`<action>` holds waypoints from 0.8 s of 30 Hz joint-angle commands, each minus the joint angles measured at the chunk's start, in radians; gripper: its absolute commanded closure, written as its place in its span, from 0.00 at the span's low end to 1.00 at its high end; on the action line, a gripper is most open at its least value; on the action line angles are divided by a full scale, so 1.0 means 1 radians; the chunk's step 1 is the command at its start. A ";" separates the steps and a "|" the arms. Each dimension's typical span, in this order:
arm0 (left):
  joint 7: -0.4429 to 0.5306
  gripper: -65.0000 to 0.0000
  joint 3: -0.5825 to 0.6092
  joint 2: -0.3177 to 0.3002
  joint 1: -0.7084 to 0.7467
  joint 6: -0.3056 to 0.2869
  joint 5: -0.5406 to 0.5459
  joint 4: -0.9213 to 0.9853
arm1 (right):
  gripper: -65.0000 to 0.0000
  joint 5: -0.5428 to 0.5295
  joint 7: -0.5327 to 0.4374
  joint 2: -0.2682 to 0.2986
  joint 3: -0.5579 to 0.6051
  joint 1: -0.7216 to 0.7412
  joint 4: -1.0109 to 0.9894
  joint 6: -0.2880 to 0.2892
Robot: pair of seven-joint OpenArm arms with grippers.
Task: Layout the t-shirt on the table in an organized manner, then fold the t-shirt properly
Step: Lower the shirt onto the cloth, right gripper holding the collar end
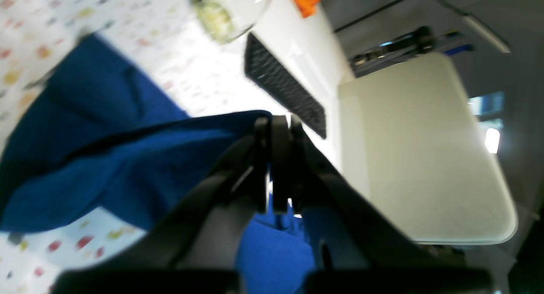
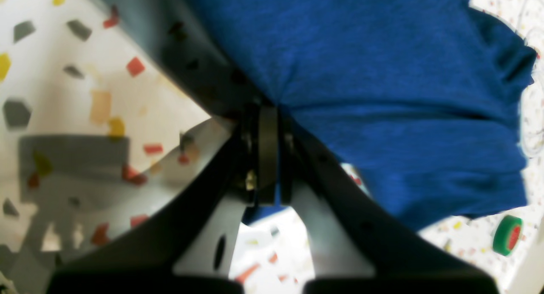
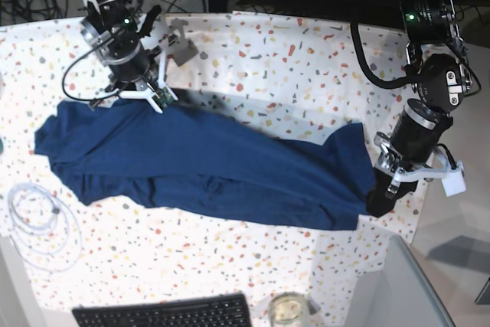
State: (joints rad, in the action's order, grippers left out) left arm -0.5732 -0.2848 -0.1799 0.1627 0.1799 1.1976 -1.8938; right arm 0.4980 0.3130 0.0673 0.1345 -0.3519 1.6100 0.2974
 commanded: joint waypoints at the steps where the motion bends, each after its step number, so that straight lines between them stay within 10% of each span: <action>1: 0.017 1.00 -0.006 -0.008 -0.016 -0.020 0.009 0.001 | 1.00 -0.005 -0.021 0.001 -0.020 -0.009 0.045 0.018; 16: 0.018 1.00 0.062 -0.007 -0.228 -0.020 0.009 0.431 | 1.00 -0.003 0.157 0.001 -0.078 0.192 -0.001 0.245; 24: 0.023 1.00 0.097 0.003 -0.348 -0.020 0.009 0.646 | 1.00 -0.003 0.188 -0.001 -0.078 0.241 -0.061 0.260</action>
State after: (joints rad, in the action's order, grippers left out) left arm -0.5602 -0.1852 -0.1722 -0.1574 0.1795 1.1950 -1.2304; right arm 0.4950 0.5159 0.0631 0.0589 -0.1257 1.5356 0.5591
